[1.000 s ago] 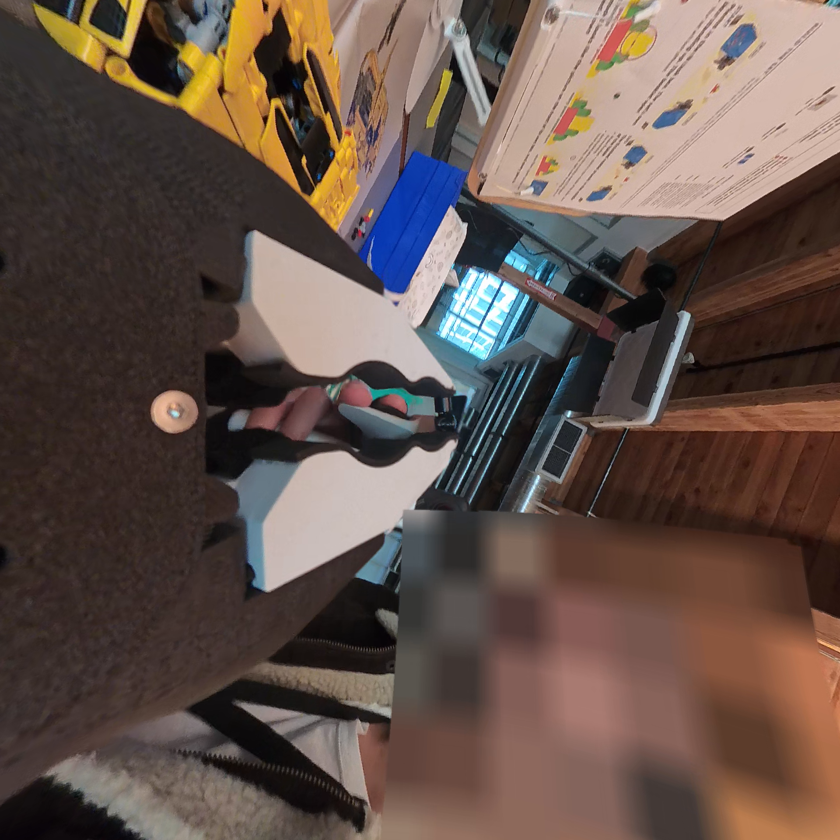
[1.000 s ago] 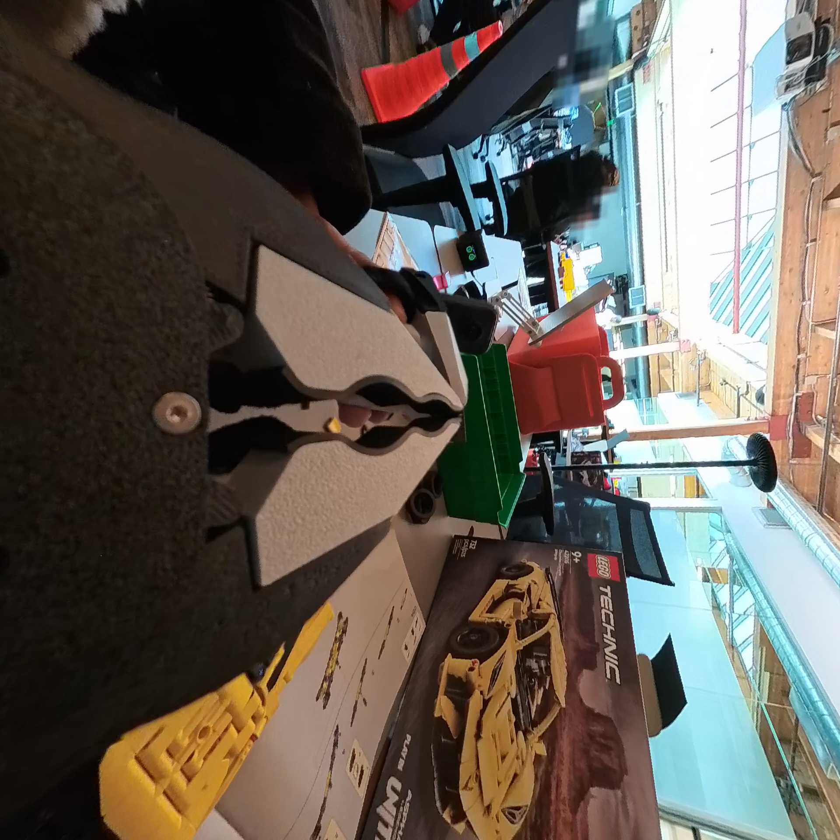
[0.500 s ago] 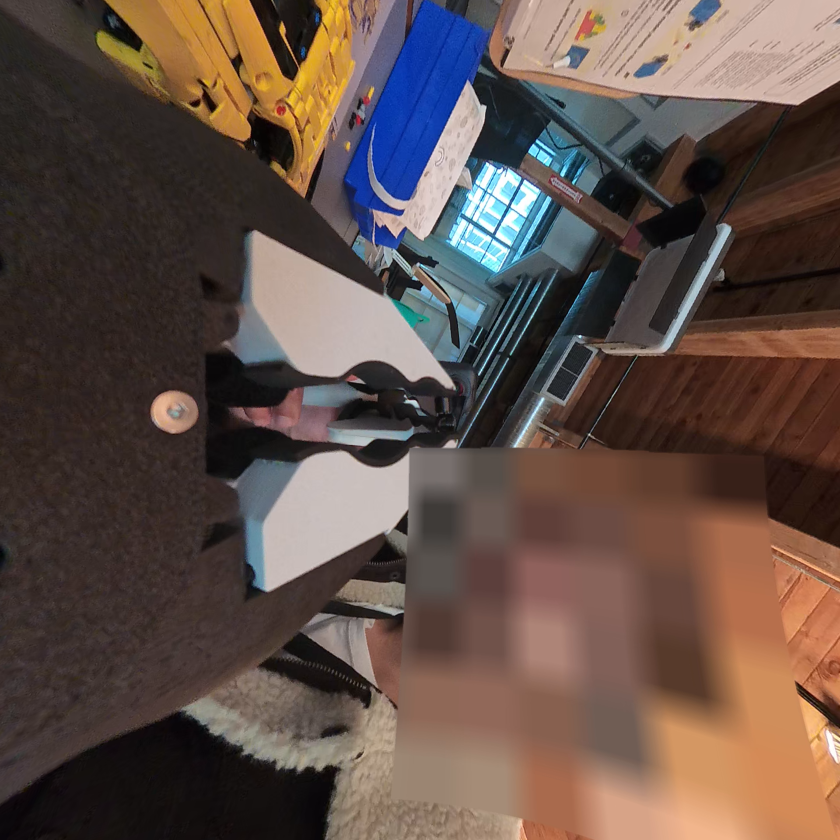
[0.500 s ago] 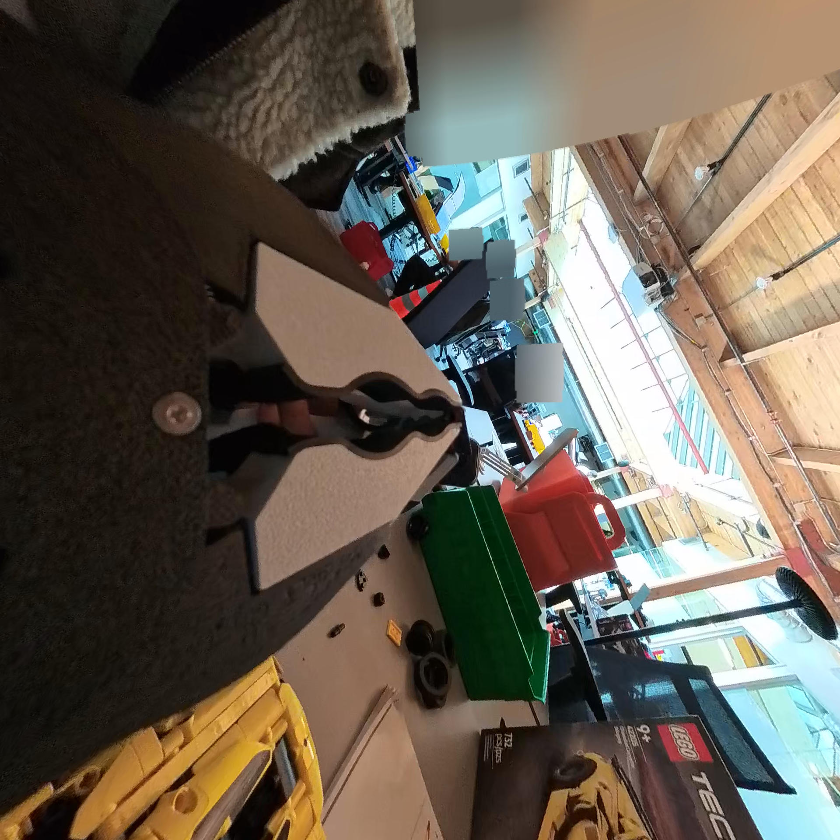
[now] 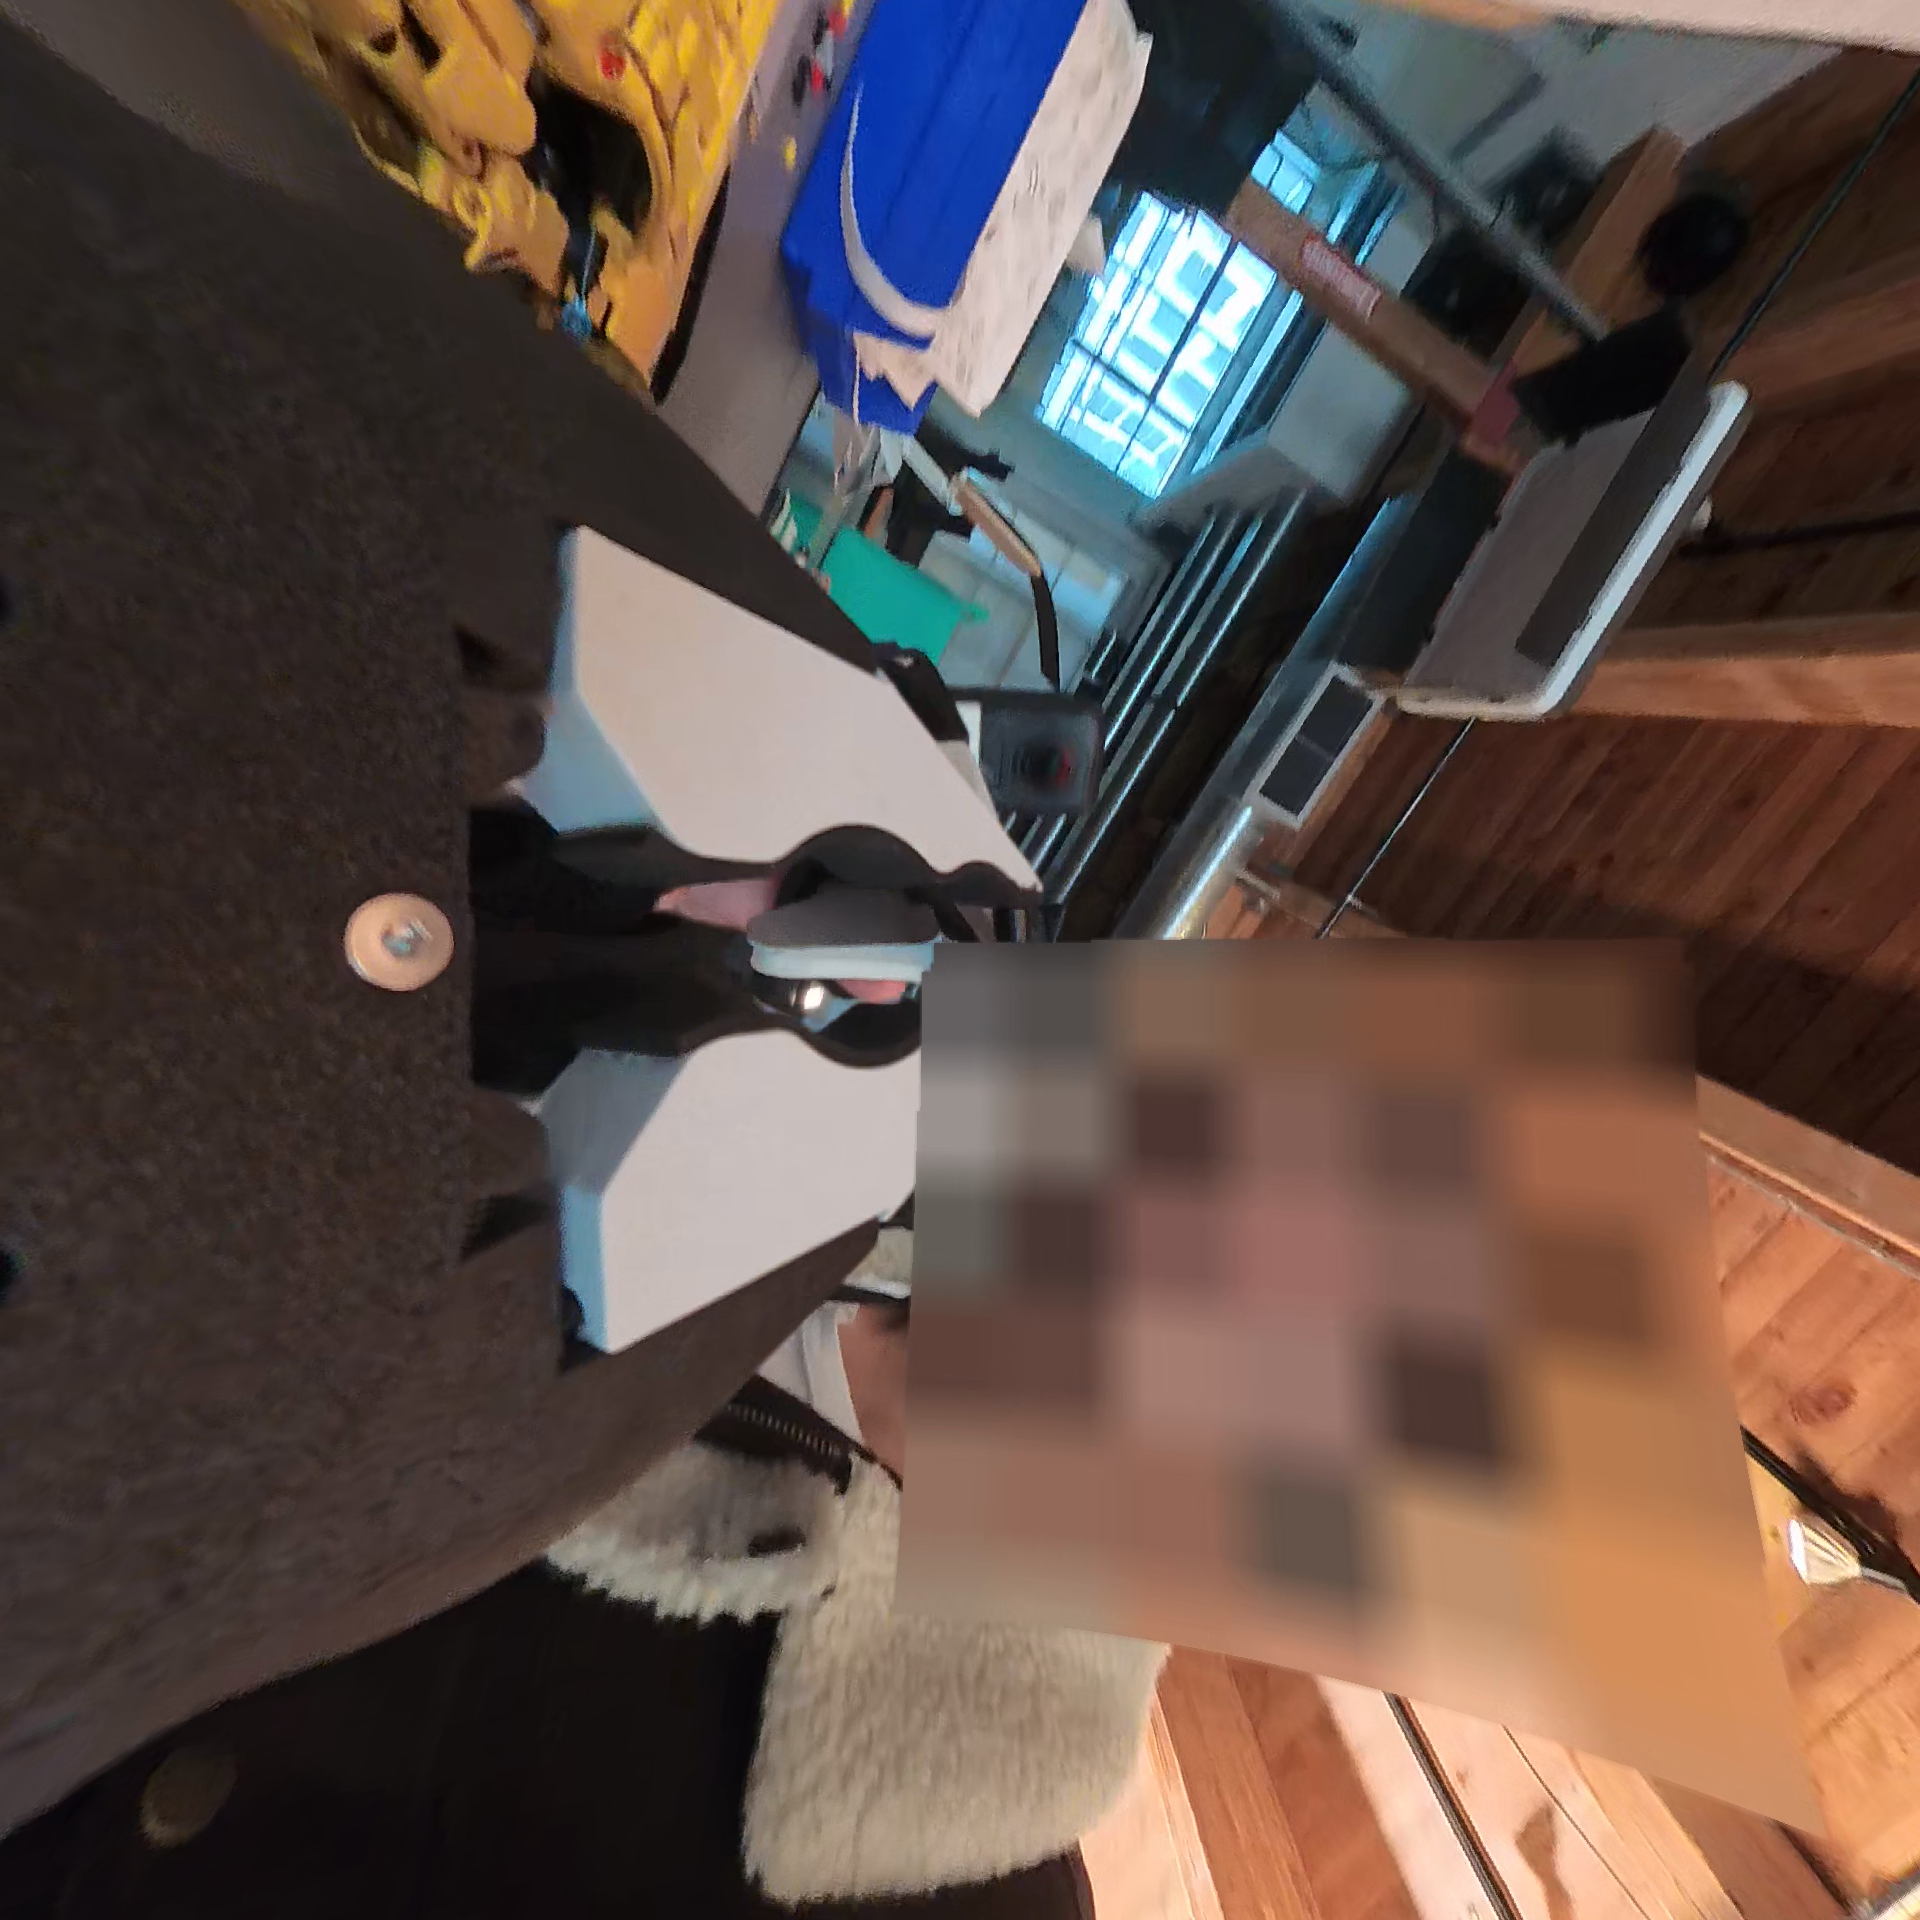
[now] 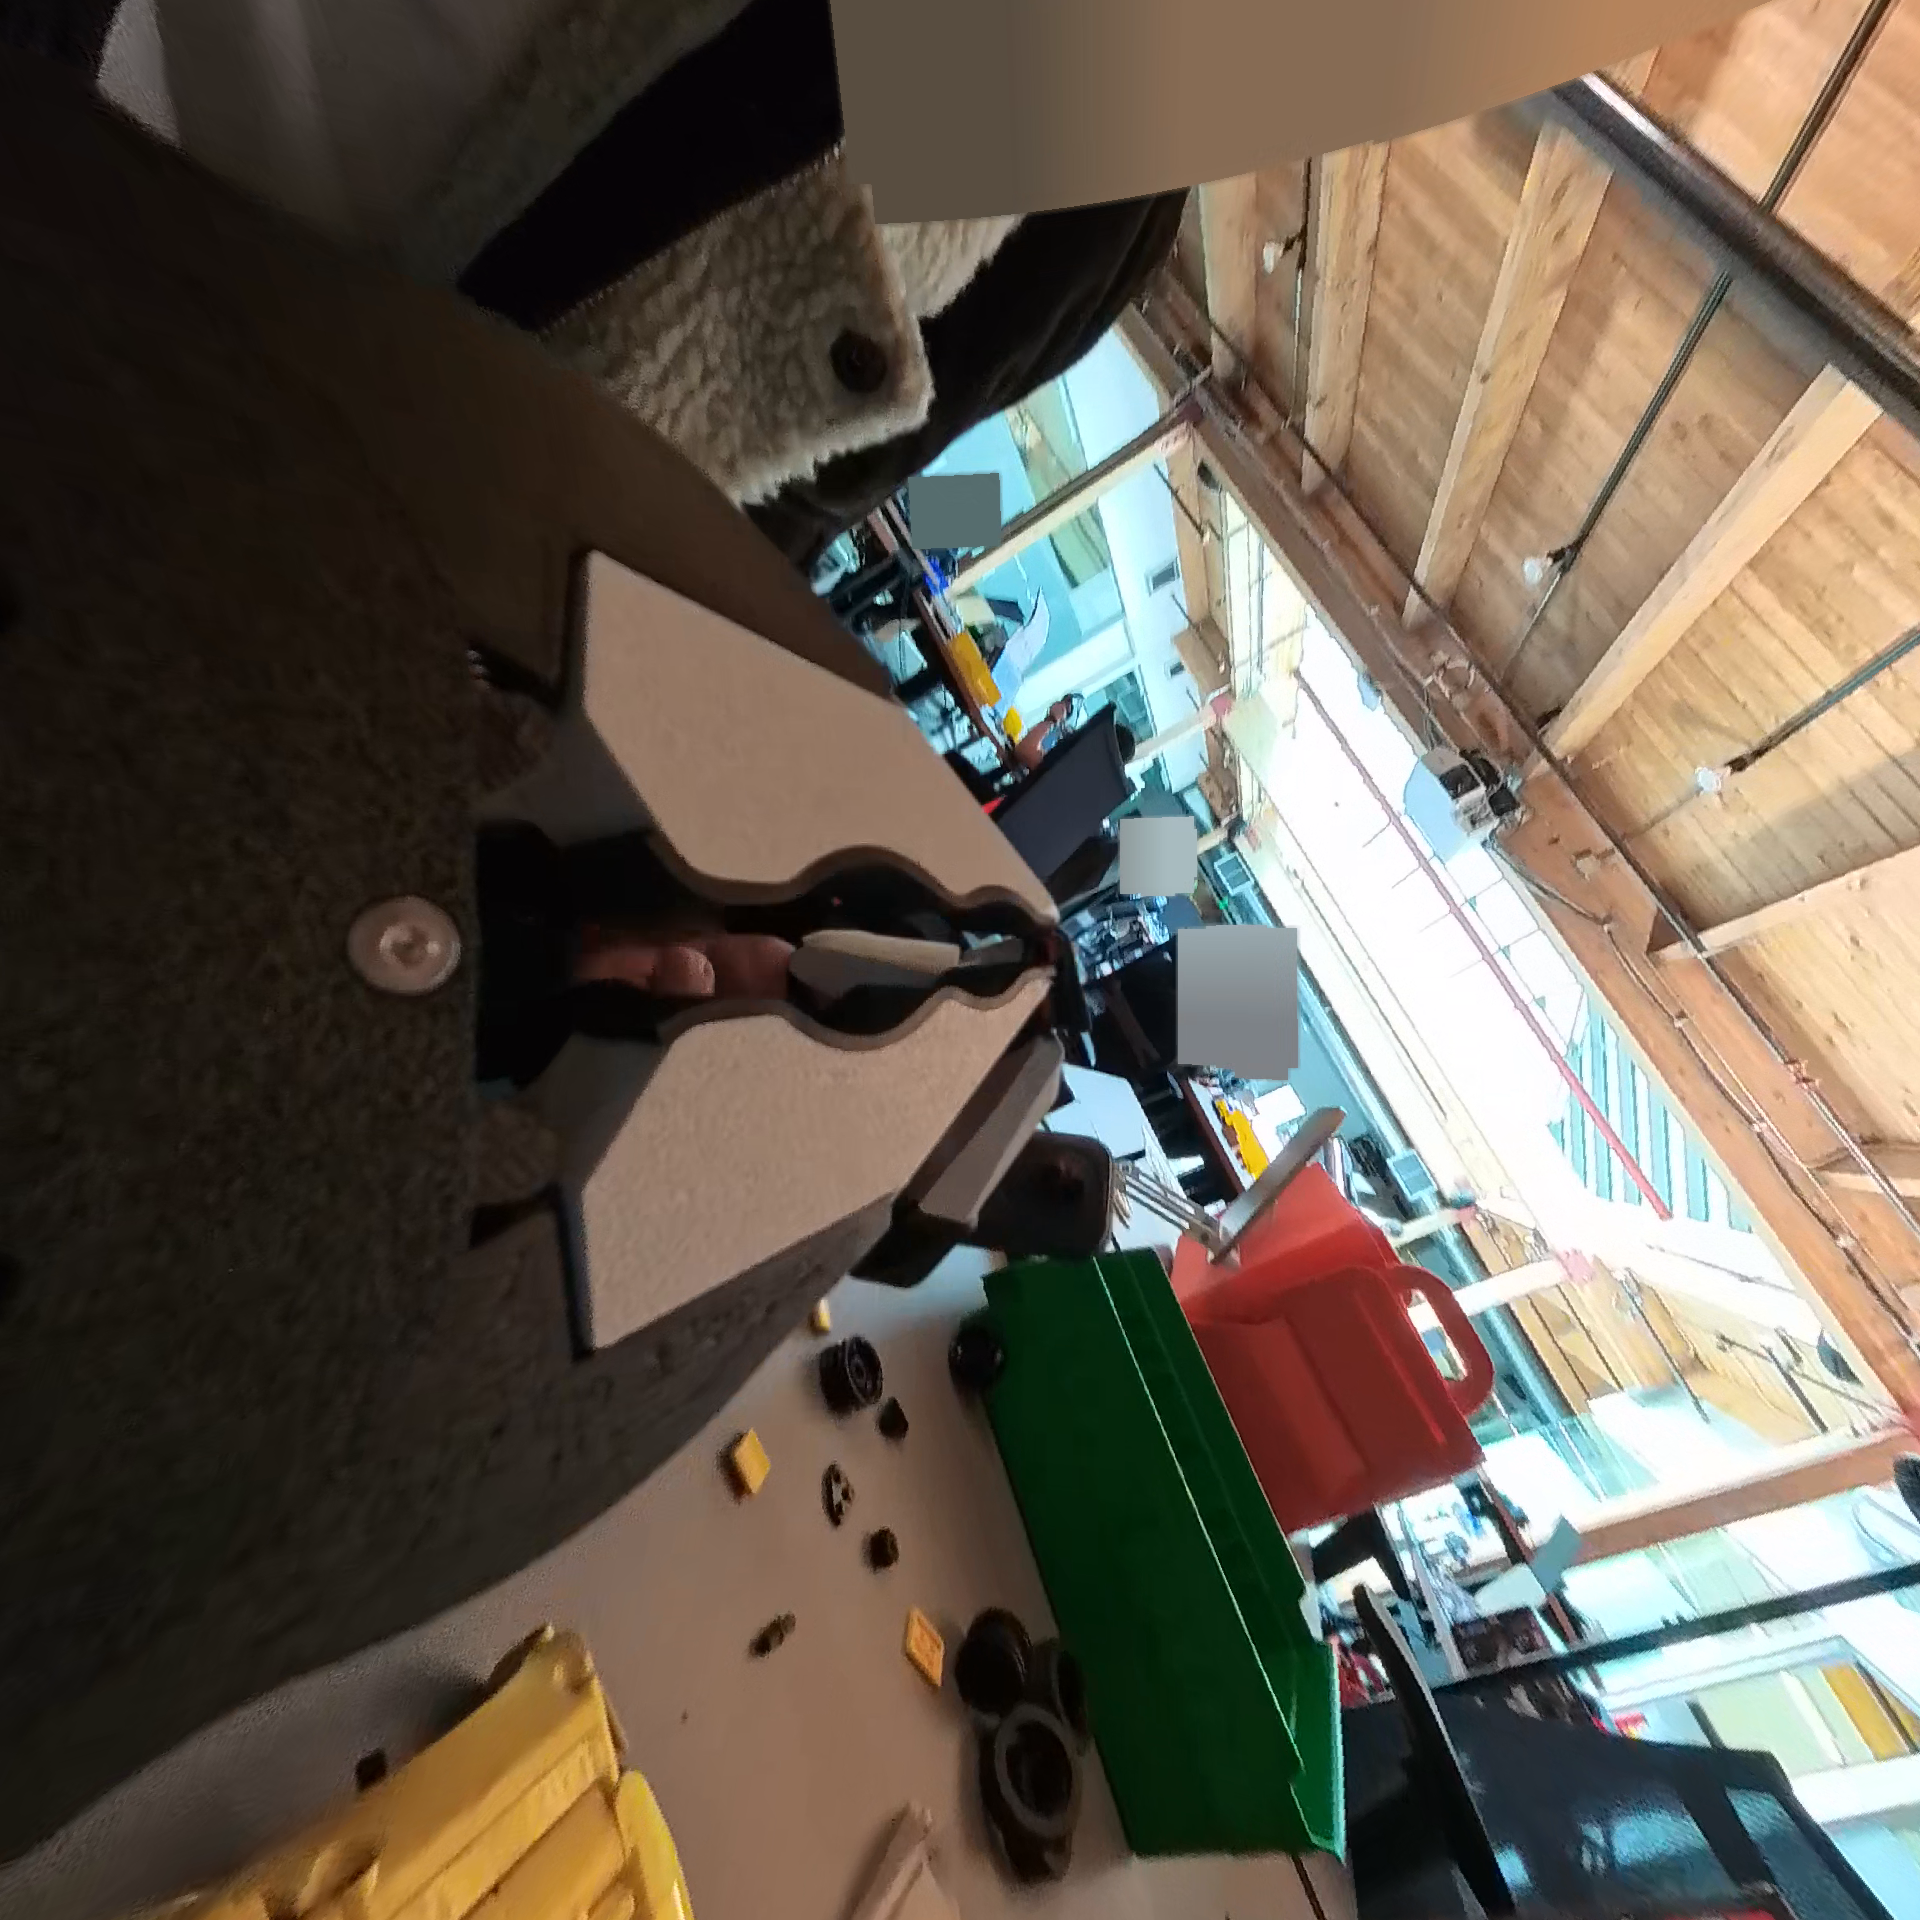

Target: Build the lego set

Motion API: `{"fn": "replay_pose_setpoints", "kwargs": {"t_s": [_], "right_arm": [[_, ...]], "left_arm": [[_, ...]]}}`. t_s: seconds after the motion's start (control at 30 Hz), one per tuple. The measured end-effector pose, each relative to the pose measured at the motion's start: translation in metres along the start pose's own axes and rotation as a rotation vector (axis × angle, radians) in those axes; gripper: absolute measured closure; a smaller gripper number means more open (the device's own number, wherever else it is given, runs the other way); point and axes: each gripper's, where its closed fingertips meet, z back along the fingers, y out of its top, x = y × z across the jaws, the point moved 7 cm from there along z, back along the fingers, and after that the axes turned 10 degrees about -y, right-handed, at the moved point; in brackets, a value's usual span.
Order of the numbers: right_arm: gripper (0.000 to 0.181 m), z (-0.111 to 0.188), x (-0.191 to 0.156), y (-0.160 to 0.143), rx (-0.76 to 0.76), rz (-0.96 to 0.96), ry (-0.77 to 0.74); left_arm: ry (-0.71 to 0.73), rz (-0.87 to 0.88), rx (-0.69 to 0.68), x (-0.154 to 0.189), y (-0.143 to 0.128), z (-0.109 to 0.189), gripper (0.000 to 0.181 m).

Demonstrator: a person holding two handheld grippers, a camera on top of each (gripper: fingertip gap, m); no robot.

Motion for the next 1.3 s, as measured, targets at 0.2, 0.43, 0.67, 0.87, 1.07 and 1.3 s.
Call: {"fn": "replay_pose_setpoints", "kwargs": {"t_s": [0.2, 0.43, 0.67, 0.87, 1.07, 1.3], "right_arm": [[0.176, 0.0, -0.002, 0.0, -0.005, -0.005, 0.027], [0.175, 0.0, -0.003, 0.0, -0.008, 0.003, 0.028], [0.154, -0.002, -0.007, -0.001, -0.025, -0.008, 0.062], [0.149, -0.001, -0.004, 0.0, -0.009, 0.044, -0.003], [0.124, -0.005, -0.006, -0.002, 0.025, 0.247, -0.115], [0.111, -0.006, -0.018, -0.001, 0.081, 0.308, -0.084]], "left_arm": [[-0.023, 0.012, 0.0, 0.001, 0.0, -0.001, 0.167], [-0.017, 0.005, -0.007, 0.002, -0.001, -0.002, 0.166], [-0.005, 0.001, 0.017, 0.001, 0.002, 0.001, 0.167], [0.038, -0.027, 0.048, -0.001, 0.007, 0.007, 0.167], [0.082, -0.055, 0.065, -0.003, 0.01, 0.01, 0.167], [0.146, -0.108, 0.076, -0.005, 0.013, 0.014, 0.167]]}}
